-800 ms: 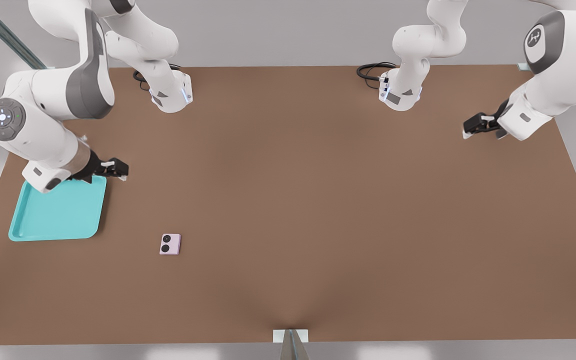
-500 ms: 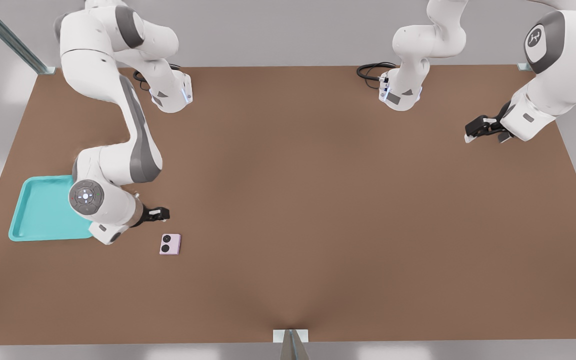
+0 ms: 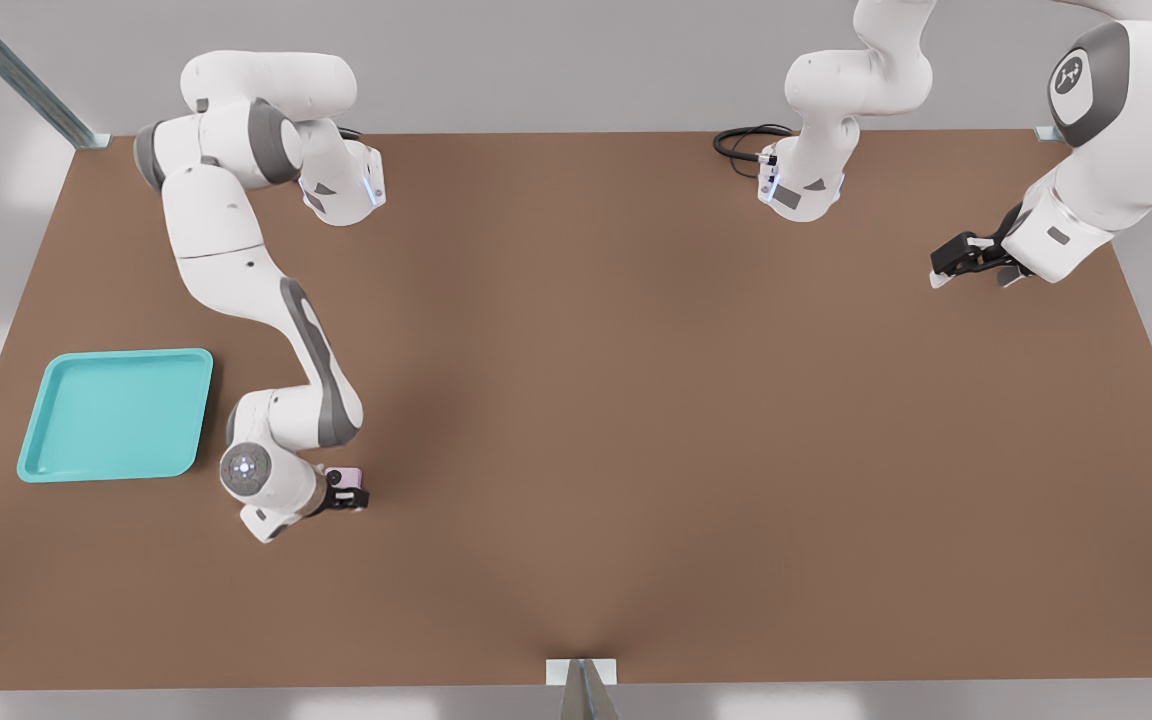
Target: Keep left arm still and place phone on the tray with right arm
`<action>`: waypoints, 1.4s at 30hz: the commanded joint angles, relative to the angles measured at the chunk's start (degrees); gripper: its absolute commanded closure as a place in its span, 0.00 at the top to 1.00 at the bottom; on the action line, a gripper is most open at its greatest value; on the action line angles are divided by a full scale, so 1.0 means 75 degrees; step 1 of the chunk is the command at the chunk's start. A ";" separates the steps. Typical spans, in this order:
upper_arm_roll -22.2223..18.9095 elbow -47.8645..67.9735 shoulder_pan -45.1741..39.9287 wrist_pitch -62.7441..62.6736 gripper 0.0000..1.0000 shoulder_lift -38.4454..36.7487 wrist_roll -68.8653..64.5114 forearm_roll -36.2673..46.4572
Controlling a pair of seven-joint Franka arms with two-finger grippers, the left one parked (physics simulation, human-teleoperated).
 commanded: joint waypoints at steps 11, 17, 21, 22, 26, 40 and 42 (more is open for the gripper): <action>-0.0020 -0.0794 -0.0140 0.1086 1.00 -0.0285 0.1487 -0.0004; -0.0031 -0.0888 -0.0023 0.1332 1.00 -0.0097 0.1557 -0.0039; -0.0031 -0.0900 -0.0034 0.1285 0.75 -0.0109 0.1545 -0.0051; -0.0031 -0.0888 -0.0034 0.1285 0.75 -0.0109 0.1533 -0.0051; -0.0031 -0.0876 -0.0011 0.0852 0.75 -0.0472 0.1522 -0.0051; 0.0578 -0.2411 -0.3925 -0.0555 0.73 -0.2617 -0.3107 -0.0801; 0.0578 -0.2411 -0.4510 -0.0344 0.73 -0.2418 -0.3832 -0.0789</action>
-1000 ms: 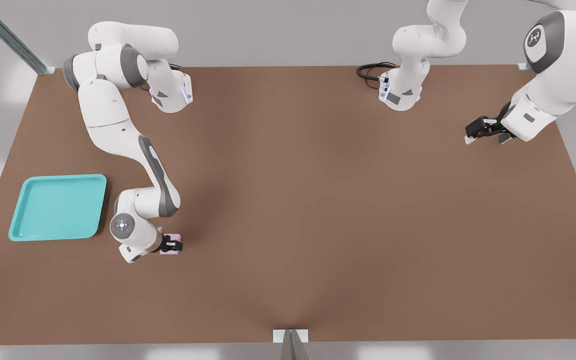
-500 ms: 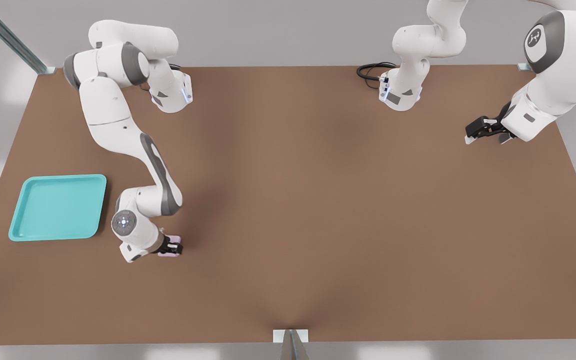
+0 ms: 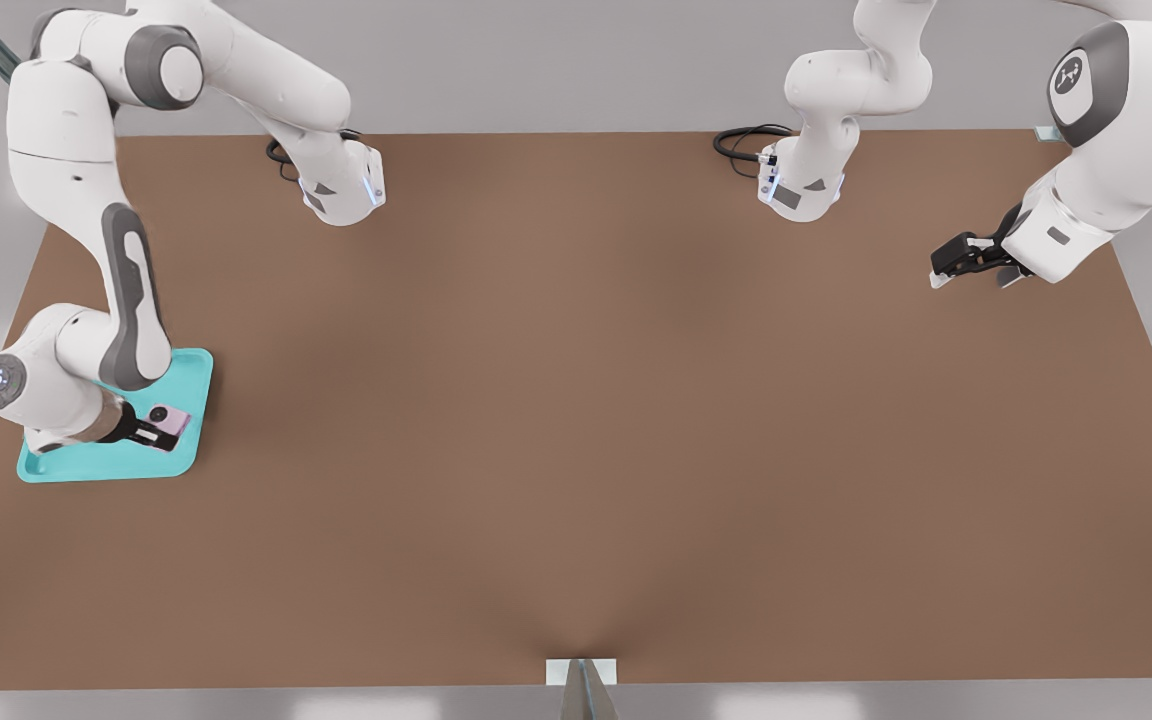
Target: Keep left arm still and place phone on the tray with right arm
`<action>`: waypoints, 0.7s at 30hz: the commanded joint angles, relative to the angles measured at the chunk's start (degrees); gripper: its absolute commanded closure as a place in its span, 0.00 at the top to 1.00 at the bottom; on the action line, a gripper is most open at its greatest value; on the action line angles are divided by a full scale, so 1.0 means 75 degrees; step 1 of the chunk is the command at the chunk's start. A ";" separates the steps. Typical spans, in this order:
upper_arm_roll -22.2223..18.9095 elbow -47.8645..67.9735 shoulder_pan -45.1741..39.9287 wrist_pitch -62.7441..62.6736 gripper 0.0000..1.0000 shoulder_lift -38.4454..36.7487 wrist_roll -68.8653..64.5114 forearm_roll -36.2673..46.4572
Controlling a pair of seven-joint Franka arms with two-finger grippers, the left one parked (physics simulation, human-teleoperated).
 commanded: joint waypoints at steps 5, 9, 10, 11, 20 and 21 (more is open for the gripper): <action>0.0031 0.0015 -0.0881 0.0390 0.78 0.0485 -0.4355 -0.0050; 0.0066 0.0319 -0.0858 0.0308 1.00 0.0497 -0.4344 -0.0038; 0.0335 0.0565 -0.0869 0.0238 1.00 0.0299 -0.4355 -0.0038; 0.0698 0.0857 -0.0858 0.0086 1.00 -0.0123 -0.4320 -0.0050; -0.0637 0.2651 0.3607 -0.4696 1.00 -0.2867 -0.0570 0.0288; -0.1000 0.2897 0.3841 -0.4731 1.00 -0.2585 -0.0570 0.0583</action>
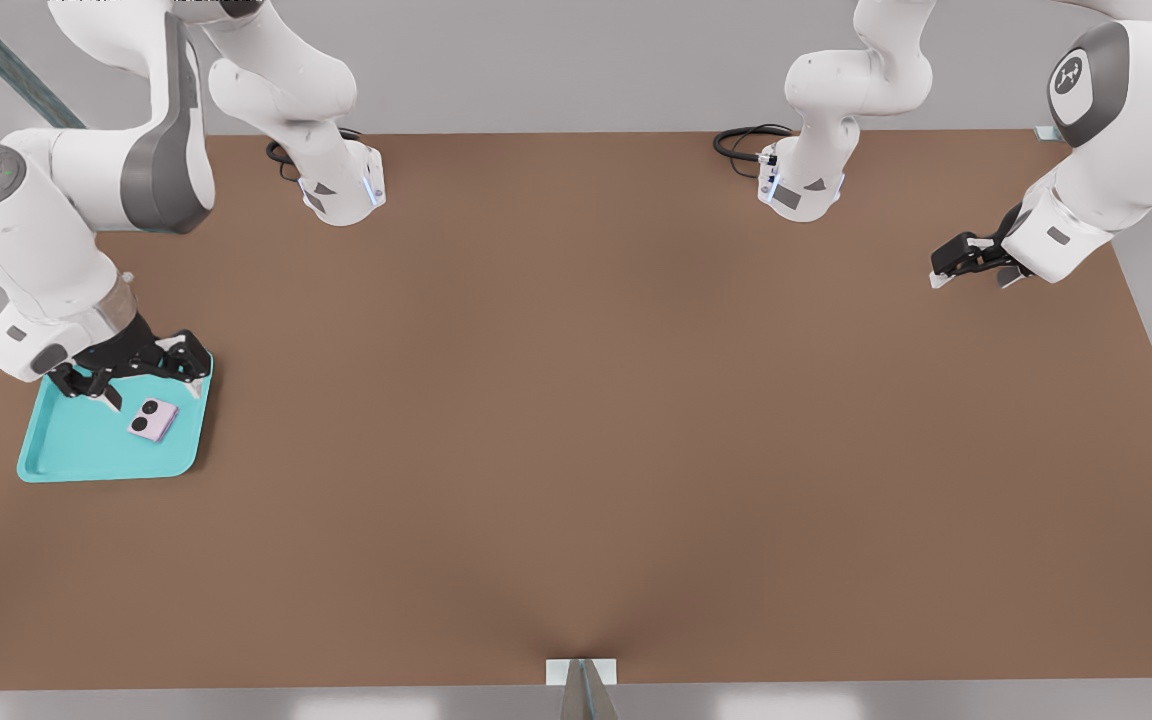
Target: Keep left arm still and place phone on the tray with right arm
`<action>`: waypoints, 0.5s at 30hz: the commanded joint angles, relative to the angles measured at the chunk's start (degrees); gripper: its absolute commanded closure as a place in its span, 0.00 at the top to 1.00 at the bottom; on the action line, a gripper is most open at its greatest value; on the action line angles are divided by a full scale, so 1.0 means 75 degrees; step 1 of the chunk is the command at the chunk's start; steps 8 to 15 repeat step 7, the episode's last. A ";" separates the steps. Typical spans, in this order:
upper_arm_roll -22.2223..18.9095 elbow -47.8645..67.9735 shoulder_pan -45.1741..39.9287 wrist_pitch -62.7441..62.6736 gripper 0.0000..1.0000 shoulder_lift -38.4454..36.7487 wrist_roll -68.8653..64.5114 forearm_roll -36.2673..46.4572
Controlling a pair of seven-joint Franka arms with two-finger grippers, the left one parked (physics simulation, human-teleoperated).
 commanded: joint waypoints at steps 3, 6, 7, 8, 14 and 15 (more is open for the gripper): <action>-0.0376 0.0220 0.0119 -0.1443 1.00 0.0195 0.1112 0.0363; -0.0411 0.0174 0.0154 -0.1443 1.00 0.0124 0.1124 0.0363; -0.0411 0.0174 0.0154 -0.1443 1.00 0.0113 0.1124 0.0363; -0.0411 0.0174 0.0154 -0.1443 1.00 0.0113 0.1124 0.0363; -0.0411 0.0174 0.0154 -0.1443 1.00 0.0113 0.1124 0.0363; -0.0411 0.0174 0.0154 -0.1443 1.00 0.0113 0.1124 0.0363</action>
